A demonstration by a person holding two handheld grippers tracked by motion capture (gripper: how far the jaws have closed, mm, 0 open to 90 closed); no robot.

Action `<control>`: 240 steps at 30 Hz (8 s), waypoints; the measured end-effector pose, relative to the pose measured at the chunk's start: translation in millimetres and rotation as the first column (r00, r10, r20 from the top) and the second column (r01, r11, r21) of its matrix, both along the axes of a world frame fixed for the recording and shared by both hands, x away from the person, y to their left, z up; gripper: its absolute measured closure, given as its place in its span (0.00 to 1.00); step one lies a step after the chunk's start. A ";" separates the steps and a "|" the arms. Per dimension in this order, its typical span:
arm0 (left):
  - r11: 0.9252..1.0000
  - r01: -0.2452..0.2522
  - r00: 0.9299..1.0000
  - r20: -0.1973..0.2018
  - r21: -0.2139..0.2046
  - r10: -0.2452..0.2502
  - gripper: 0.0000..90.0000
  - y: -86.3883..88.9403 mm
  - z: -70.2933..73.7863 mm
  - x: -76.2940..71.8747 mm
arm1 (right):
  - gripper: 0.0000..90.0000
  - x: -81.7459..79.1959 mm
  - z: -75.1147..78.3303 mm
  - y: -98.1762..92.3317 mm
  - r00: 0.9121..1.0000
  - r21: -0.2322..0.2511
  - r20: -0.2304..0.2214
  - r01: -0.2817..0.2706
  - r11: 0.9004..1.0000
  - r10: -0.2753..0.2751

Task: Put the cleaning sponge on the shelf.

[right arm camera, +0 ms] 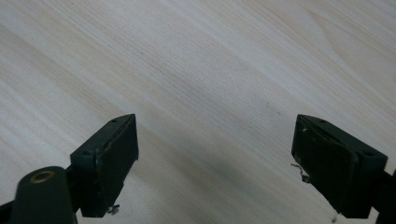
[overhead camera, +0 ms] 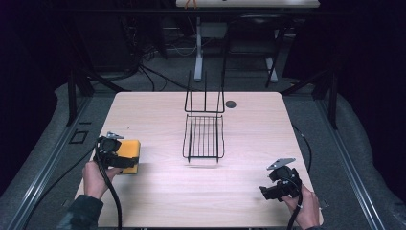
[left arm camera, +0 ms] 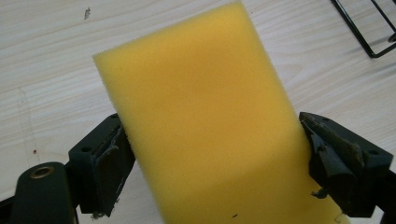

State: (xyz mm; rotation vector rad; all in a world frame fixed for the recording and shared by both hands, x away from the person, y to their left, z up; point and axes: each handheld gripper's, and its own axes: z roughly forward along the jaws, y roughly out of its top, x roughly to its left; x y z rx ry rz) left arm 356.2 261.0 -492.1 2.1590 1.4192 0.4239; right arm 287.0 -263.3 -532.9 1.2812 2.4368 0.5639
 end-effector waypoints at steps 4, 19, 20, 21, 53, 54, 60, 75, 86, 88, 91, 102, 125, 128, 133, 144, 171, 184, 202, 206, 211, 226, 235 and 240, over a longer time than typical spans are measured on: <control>1.000 0.007 1.000 0.009 -0.005 -0.007 0.16 -2.3 3.4 -0.4 | 0.16 -0.2 0.3 0.6 1.000 -0.001 0.000 -0.003 1.000 0.003; 0.996 0.084 0.996 0.039 -0.003 -0.084 0.16 -22.2 18.6 -2.3 | 0.16 -0.2 0.0 0.7 1.000 -0.003 0.000 -0.005 1.000 0.005; 0.996 0.090 0.995 0.035 -0.001 -0.089 0.16 -23.2 19.4 -2.2 | 0.16 -0.3 0.0 0.7 1.000 -0.003 0.000 -0.005 1.000 0.005; 0.996 0.091 0.995 0.038 -0.003 -0.091 0.16 -24.3 20.0 -2.1 | 0.16 -0.3 0.1 0.7 1.000 -0.003 0.000 -0.004 1.000 0.004; 0.975 0.223 0.974 0.039 0.000 -0.223 0.16 -84.6 33.2 17.0 | 0.16 -1.7 -0.1 1.4 1.000 -0.008 -0.004 -0.007 1.000 0.007; 0.974 0.225 0.974 0.038 -0.001 -0.224 0.16 -85.8 33.1 17.8 | 0.16 -1.8 0.0 1.3 1.000 -0.008 -0.004 -0.007 1.000 0.007; 0.971 0.238 0.971 0.035 -0.011 -0.237 0.16 -92.6 33.5 23.5 | 0.16 -1.8 0.0 1.6 1.000 -0.009 0.000 -0.008 1.000 0.008; 0.963 0.264 0.964 0.043 -0.045 -0.263 0.17 -112.5 37.3 38.4 | 0.16 -1.6 -0.8 2.0 1.000 -0.026 -0.006 -0.014 1.000 0.014; 0.960 0.272 0.962 0.053 -0.072 -0.269 0.17 -128.9 38.1 49.4 | 0.16 -1.5 -1.0 2.2 1.000 -0.024 -0.009 -0.017 1.000 0.017; 0.960 0.269 0.963 0.055 -0.075 -0.265 0.17 -131.4 37.9 51.2 | 0.16 -1.7 -0.9 2.8 1.000 -0.026 -0.009 -0.014 1.000 0.014; 0.960 0.269 0.962 0.054 -0.077 -0.266 0.17 -135.2 35.9 53.9 | 0.16 -1.7 -1.1 2.5 1.000 -0.023 -0.010 -0.016 1.000 0.016; 0.963 0.241 0.970 0.054 -0.121 -0.236 0.17 -144.8 25.8 66.7 | 0.16 -1.4 -1.2 1.9 1.000 -0.026 -0.011 -0.019 0.999 0.019; 0.968 0.200 0.978 0.089 -0.153 -0.188 0.17 -165.9 10.2 85.9 | 0.16 -1.6 -1.2 2.1 1.000 -0.022 -0.012 -0.020 1.000 0.020; 0.968 0.193 0.979 0.094 -0.161 -0.179 0.17 -169.6 7.3 87.7 | 0.16 -1.4 -1.3 1.5 1.000 -0.027 -0.011 -0.022 0.999 0.022; 0.967 0.194 0.979 0.102 -0.163 -0.179 0.17 -179.0 3.0 89.1 | 0.16 -1.5 -1.7 1.7 1.000 -0.023 -0.014 -0.021 1.000 0.020; 0.974 0.171 0.984 0.077 -0.149 -0.161 0.17 -204.3 -10.2 91.5 | 0.16 -1.7 -1.8 2.2 1.000 -0.019 -0.016 -0.023 1.000 0.022; 0.988 0.144 0.989 0.028 -0.064 -0.143 0.16 -230.7 -26.7 82.8 | 0.16 -1.9 -2.1 2.5 0.999 -0.023 -0.019 -0.027 0.999 0.026; 0.989 0.136 0.991 0.026 -0.053 -0.135 0.08 -229.5 -29.3 82.7 | 0.16 -1.8 -2.0 1.9 0.999 -0.021 -0.020 -0.026 0.999 0.026; 0.978 0.202 0.975 0.102 -0.052 -0.196 0.00 -212.7 -0.9 66.6 | 0.16 -2.3 -1.3 2.1 1.000 -0.020 -0.017 -0.025 1.000 0.024; 0.978 0.202 0.974 0.114 -0.047 -0.195 0.00 -199.6 4.2 61.8 | 0.16 -2.2 -1.4 2.2 1.000 -0.020 -0.017 -0.024 1.000 0.023; 0.982 0.188 0.975 0.129 -0.037 -0.182 0.00 -179.4 8.3 58.8 | 0.16 -2.7 -1.3 2.6 1.000 -0.024 -0.016 -0.024 0.999 0.024; 0.980 0.199 0.966 0.166 0.016 -0.198 0.00 -136.9 26.1 31.7 | 0.16 -2.5 -2.0 3.6 0.999 -0.030 -0.016 -0.028 0.999 0.028; 0.978 0.202 0.965 0.164 0.047 -0.207 0.00 -113.4 26.0 10.7 | 0.16 -2.4 -2.9 4.3 0.999 -0.029 -0.020 -0.030 0.999 0.029; 0.981 0.186 0.971 0.140 0.055 -0.192 0.00 -96.0 18.0 -1.1 | 0.16 -2.3 -2.8 4.2 0.999 -0.027 -0.020 -0.029 0.999 0.029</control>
